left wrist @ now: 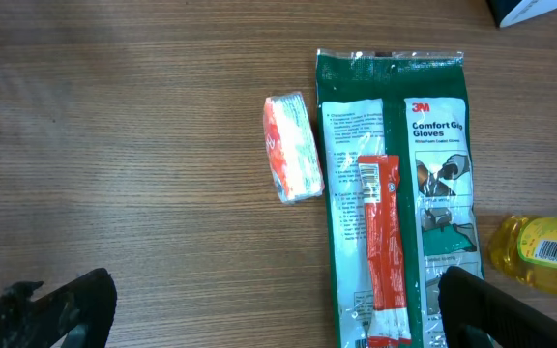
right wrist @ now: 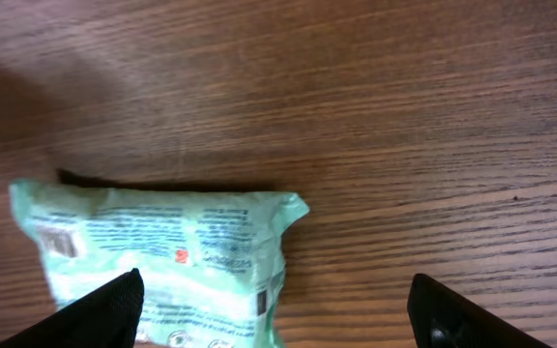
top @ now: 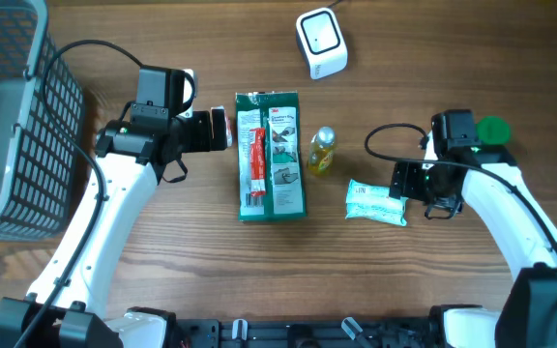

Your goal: Scan the item barcode

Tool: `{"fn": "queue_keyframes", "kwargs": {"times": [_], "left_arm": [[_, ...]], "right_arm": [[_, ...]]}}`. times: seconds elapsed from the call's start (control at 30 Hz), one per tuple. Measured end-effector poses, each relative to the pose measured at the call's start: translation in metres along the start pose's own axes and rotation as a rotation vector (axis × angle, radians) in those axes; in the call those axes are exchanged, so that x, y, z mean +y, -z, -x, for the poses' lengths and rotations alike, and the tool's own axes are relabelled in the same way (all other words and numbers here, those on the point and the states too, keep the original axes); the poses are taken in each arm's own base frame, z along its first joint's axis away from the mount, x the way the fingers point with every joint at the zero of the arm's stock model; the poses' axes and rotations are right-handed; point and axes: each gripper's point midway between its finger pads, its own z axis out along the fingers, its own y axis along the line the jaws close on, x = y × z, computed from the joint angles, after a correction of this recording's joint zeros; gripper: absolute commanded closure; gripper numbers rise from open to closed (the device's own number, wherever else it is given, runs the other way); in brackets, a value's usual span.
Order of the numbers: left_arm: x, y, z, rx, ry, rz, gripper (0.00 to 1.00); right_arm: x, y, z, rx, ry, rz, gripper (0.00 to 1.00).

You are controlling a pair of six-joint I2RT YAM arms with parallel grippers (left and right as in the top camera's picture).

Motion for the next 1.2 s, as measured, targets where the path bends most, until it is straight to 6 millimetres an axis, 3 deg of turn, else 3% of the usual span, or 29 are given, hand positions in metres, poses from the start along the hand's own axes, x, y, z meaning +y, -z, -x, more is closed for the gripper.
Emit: {"fn": "queue_keyframes", "kwargs": {"times": [0.17, 0.4, 0.5, 0.7, 0.9, 1.0, 1.07, 1.2], "left_arm": [[0.000, 0.000, 0.000, 0.000, 0.000, 0.000, 0.00], [0.000, 0.000, 0.000, 0.000, 0.000, 0.000, 0.00], [0.000, 0.000, 0.000, 0.000, 0.000, 0.000, 0.00], [0.000, 0.000, 0.000, 0.000, 0.000, 0.000, 0.00], [0.000, 0.000, 0.000, 0.000, 0.000, 0.000, 0.00], [0.000, 0.000, 0.000, 0.000, 0.000, 0.000, 0.00], [0.000, 0.000, 0.000, 0.000, 0.000, 0.000, 0.00], [0.000, 0.000, 0.000, 0.000, 0.000, 0.000, 0.00]], "right_arm": [[-0.003, -0.012, -0.004, 0.044, -0.004, -0.018, 0.12], [-0.002, -0.005, -0.002, 0.049, -0.003, -0.020, 0.04], [-0.002, -0.002, 0.004, 0.033, -0.006, -0.016, 0.03], [-0.021, 0.000, 0.005, 0.045, -0.080, -0.004, 0.03], [-0.015, 0.000, 0.003, 0.055, -0.071, 0.036, 0.04], [-0.014, -0.001, 0.003, 0.058, -0.072, 0.039, 0.09], [-0.010, -0.003, -0.001, 0.071, -0.075, 0.064, 0.34], [0.001, -0.023, -0.025, 0.119, -0.102, 0.153, 0.34]]}}
